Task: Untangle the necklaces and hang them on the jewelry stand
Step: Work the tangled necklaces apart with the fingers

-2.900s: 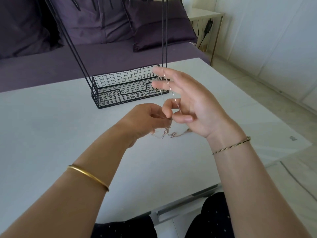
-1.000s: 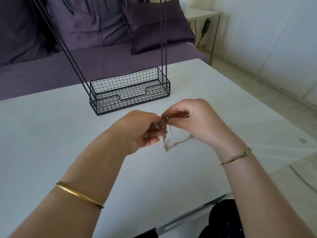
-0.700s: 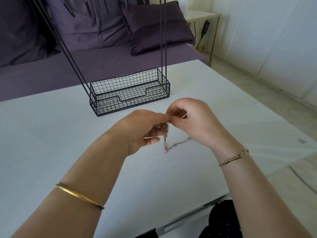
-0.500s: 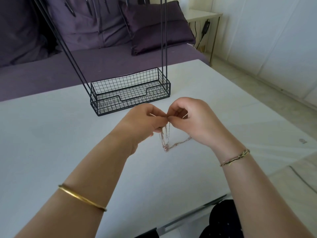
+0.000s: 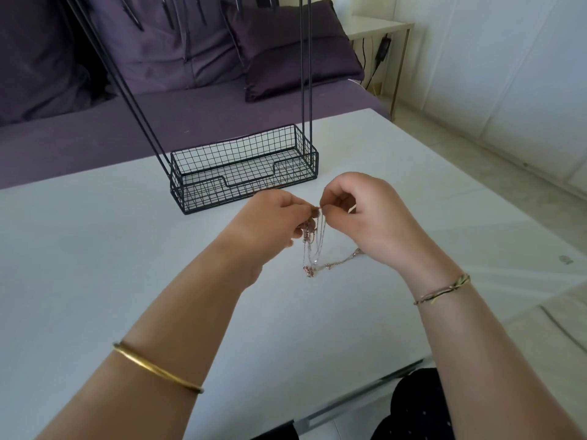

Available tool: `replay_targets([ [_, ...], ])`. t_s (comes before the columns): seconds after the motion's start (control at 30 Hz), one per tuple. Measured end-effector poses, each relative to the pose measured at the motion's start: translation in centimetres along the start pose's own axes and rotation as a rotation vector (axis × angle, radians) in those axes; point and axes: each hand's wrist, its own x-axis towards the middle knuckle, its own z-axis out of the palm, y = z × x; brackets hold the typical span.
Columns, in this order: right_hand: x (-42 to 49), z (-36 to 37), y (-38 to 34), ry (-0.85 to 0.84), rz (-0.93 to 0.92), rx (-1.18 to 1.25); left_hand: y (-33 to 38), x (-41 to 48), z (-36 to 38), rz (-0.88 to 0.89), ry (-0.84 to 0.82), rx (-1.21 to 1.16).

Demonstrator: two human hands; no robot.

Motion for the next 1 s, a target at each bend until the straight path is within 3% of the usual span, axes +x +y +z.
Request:
replay_targets([
  [0.2,0.08,0.12,0.14,0.052,-0.034,-0.033,0.12,0.15,-0.30,-0.078,-0.027,-0.114],
  [0.43,-0.14,0.14,-0.46,0.100,-0.023,0.077,-0.21,0.29,-0.44,-0.065,0.061,-0.044],
  [1.0,0.04,0.67,-0.21,-0.001,-0.099,-0.260,-0.42,0.05,-0.22,0.072,0.123,0.175],
])
